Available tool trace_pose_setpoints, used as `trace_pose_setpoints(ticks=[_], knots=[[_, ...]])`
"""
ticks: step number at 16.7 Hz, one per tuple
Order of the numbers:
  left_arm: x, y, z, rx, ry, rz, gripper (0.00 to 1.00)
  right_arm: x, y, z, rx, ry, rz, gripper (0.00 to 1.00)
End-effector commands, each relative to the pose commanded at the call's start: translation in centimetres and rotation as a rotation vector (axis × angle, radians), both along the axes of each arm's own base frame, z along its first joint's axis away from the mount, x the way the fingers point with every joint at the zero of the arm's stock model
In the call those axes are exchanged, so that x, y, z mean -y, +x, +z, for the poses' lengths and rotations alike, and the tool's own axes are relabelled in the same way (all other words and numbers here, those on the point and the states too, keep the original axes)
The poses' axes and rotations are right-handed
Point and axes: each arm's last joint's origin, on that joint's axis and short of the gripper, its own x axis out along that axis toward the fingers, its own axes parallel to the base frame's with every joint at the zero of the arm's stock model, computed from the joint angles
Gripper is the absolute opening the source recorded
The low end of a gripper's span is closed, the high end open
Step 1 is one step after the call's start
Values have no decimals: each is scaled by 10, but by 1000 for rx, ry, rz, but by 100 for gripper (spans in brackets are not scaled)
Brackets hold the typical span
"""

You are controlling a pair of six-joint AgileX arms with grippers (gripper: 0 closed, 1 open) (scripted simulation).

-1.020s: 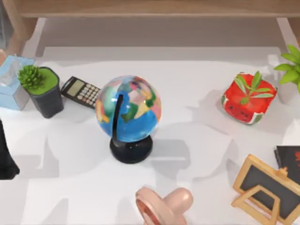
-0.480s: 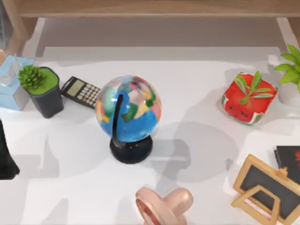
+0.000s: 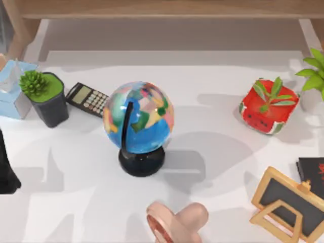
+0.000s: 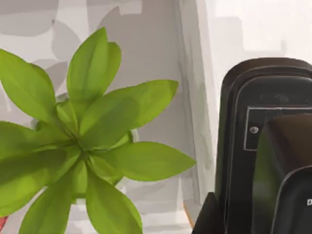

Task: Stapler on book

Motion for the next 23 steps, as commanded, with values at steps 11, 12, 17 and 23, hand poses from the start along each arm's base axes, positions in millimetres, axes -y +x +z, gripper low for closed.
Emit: trace_pose_setpoints(ticks=[11, 12, 17, 23], knots=[[0, 0, 0, 0, 0, 0, 100, -50, -94, -74, -244, 9, 99, 0], [0, 0, 0, 0, 0, 0, 100, -51, -101, -82, -272, 10, 100, 0], [0, 0, 0, 0, 0, 0, 100, -53, -122, -106, -365, 13, 101, 0], [0, 0, 0, 0, 0, 0, 100, -52, -122, -108, -371, 15, 97, 0]])
